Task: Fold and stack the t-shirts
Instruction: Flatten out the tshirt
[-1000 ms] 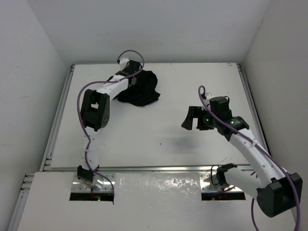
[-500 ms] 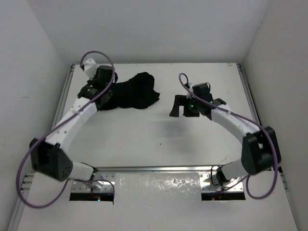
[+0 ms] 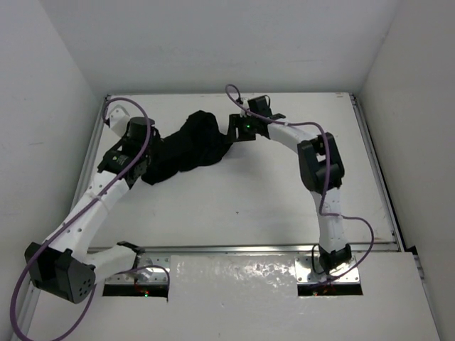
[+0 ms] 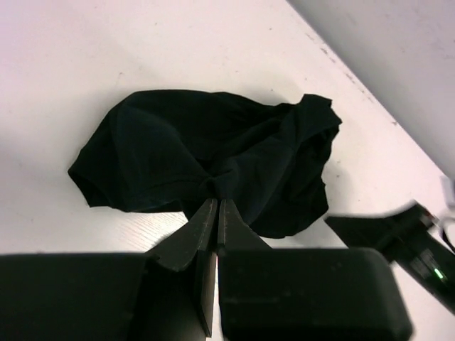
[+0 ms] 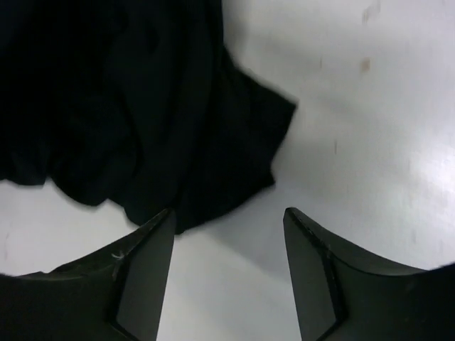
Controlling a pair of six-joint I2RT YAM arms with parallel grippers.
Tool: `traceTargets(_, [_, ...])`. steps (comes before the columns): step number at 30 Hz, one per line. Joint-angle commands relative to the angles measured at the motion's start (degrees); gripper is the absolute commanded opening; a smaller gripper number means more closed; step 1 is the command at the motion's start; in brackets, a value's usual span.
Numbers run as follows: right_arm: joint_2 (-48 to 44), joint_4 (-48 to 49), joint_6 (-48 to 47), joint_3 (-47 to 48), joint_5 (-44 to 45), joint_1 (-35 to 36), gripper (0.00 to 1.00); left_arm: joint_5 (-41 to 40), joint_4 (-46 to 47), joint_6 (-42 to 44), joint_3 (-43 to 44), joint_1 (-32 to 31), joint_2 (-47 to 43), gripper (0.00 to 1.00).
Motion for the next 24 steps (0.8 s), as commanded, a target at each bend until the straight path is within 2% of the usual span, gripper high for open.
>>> traceTargets(1, [8.0,-2.7,-1.5,10.3,-3.4,0.3,0.62,2.4,2.0,-0.2,1.9,0.8,-2.1,0.0])
traceTargets(3, [13.3,-5.3,-1.0,19.0,-4.6,0.4,0.5,3.1,2.2,0.2,1.5,0.9,-2.0,0.0])
traceTargets(5, [15.7,-7.4,-1.4,22.4,-4.3,0.8,0.38,3.5,2.8,0.5,1.5,1.1,-2.0,0.0])
traceTargets(8, [16.0,-8.2,-2.5,23.3,-2.3,1.2,0.04,4.1,3.2,1.9,2.4,1.2,-1.6,0.0])
traceTargets(9, [14.8,-8.3,-2.7,22.5,-1.3,1.2,0.0,4.4,3.3,2.3,2.8,1.2,-1.5,0.0])
traceTargets(13, [0.4,-5.9,-3.7,11.5,6.9,1.7,0.0,7.4,3.8,6.4,6.4,1.2,-1.6,0.0])
traceTargets(14, [-6.9,-6.1,-3.6,6.8,11.0,1.8,0.0,8.2,4.1,7.9,8.7,1.2,-1.8,0.0])
traceTargets(16, [-14.9,-6.6,-3.6,-1.2,14.9,2.5,0.0,9.9,2.9,10.2,12.8,1.2,-3.5,0.0])
traceTargets(17, [-19.1,-7.0,-3.6,-3.9,19.0,2.8,0.0,10.6,3.0,11.3,13.7,1.1,-4.6,0.0])
traceTargets(18, [-27.8,-6.8,-3.4,-7.1,20.9,3.1,0.0,12.5,3.7,12.4,14.3,1.1,-7.5,0.0])
traceTargets(20, [-36.3,-7.3,-1.6,-15.7,22.9,3.7,0.0,14.0,3.6,14.5,16.8,1.0,-10.4,0.0])
traceTargets(21, [-44.1,-8.5,-1.1,-18.2,24.4,4.0,0.0,16.2,2.1,14.9,17.8,1.0,-12.9,0.0])
traceTargets(24, [-54.5,-13.9,0.2,-24.1,28.1,5.9,0.0,22.0,-0.7,15.3,21.0,0.9,-17.4,0.0])
